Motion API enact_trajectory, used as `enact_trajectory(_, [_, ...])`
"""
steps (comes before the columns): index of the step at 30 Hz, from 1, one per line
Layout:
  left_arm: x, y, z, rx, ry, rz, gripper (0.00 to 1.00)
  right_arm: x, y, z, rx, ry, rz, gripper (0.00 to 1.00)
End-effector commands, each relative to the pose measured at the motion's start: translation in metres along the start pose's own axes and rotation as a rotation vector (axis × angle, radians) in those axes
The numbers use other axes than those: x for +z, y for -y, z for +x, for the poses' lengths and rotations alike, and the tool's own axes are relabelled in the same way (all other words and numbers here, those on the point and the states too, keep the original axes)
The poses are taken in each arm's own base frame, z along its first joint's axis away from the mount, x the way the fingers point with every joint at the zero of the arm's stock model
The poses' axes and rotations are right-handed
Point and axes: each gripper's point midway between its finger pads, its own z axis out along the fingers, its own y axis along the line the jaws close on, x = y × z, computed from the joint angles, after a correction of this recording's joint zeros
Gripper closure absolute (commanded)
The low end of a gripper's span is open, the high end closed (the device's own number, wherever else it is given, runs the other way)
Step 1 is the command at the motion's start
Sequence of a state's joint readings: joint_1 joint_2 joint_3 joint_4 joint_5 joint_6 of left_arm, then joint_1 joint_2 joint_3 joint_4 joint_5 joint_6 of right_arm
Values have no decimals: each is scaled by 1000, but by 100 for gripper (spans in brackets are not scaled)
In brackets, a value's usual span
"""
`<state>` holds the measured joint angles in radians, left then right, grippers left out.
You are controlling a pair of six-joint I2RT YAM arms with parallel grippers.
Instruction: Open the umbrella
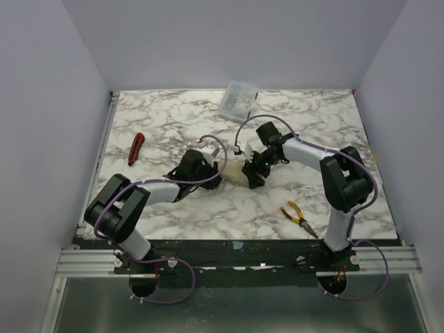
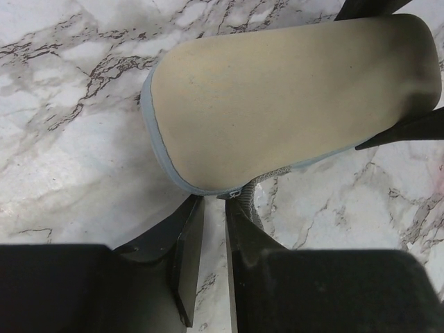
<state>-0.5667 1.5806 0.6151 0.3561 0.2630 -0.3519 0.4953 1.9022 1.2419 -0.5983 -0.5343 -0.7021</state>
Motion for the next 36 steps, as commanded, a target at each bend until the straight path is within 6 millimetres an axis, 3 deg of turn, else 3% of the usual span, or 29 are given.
enact_trajectory(1, [6, 5, -5, -1, 5, 9, 77, 16, -43, 40, 159, -113, -177, 56])
enact_trajectory(11, [12, -2, -11, -84, 11, -52, 72, 16, -50, 45, 188, -117, -192, 57])
enact_trajectory(14, [12, -5, -16, -108, 21, -78, 77, 17, -52, 48, 195, -123, -194, 58])
enact_trajectory(17, [15, -6, -19, -125, 5, -92, 98, 18, -51, 53, 211, -140, -177, 61])
enact_trajectory(18, [16, -5, -21, -133, 3, -95, 100, 19, -50, 55, 220, -147, -171, 62])
enact_trajectory(24, [12, -2, -29, -134, 28, -83, 100, 20, -52, 64, 243, -175, -159, 64])
enact_trajectory(36, [0, -31, -38, -137, 85, -159, 100, 16, -56, 77, 239, -199, -157, 66])
